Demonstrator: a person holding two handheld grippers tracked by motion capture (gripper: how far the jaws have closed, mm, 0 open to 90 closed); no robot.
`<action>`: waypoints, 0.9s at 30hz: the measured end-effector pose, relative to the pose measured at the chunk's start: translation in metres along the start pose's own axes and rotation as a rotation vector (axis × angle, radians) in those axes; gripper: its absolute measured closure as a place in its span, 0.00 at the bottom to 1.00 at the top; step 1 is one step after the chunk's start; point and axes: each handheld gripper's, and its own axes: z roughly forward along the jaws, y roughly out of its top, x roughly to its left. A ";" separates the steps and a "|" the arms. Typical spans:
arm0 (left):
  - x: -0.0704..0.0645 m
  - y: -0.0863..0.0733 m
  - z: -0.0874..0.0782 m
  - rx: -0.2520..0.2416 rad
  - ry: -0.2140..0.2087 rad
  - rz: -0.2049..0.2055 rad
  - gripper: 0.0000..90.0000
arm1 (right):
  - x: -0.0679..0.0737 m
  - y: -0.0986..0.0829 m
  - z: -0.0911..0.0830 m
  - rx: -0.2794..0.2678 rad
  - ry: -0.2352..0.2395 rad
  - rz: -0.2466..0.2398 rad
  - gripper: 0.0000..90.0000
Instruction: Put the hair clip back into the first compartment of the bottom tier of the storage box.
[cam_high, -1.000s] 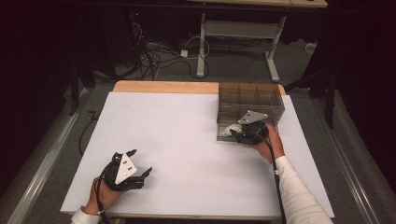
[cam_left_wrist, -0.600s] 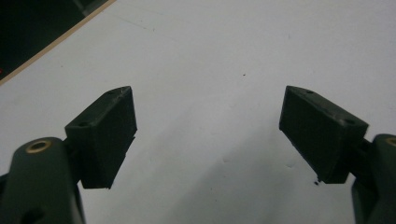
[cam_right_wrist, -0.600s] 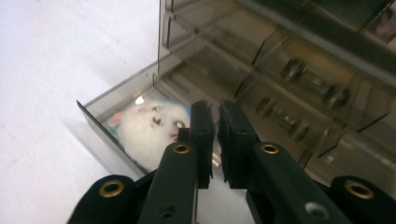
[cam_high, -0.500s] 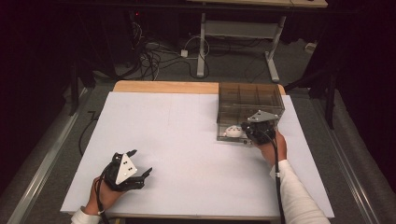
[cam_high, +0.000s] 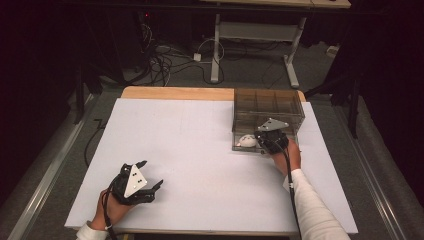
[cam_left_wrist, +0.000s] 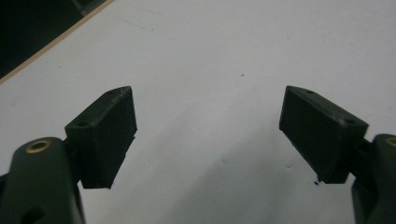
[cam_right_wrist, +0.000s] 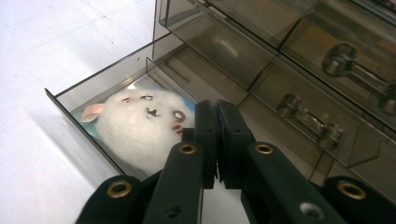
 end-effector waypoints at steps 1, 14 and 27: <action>0.000 0.000 0.000 0.000 0.000 0.000 0.20 | 0.000 0.000 0.001 -0.001 -0.004 -0.006 0.98; 0.000 0.000 0.000 0.001 0.002 0.001 0.20 | 0.003 0.000 0.007 -0.011 -0.032 -0.007 1.00; -0.001 0.001 0.001 0.004 0.000 0.005 0.20 | 0.009 -0.001 -0.003 -0.032 0.036 -0.004 1.00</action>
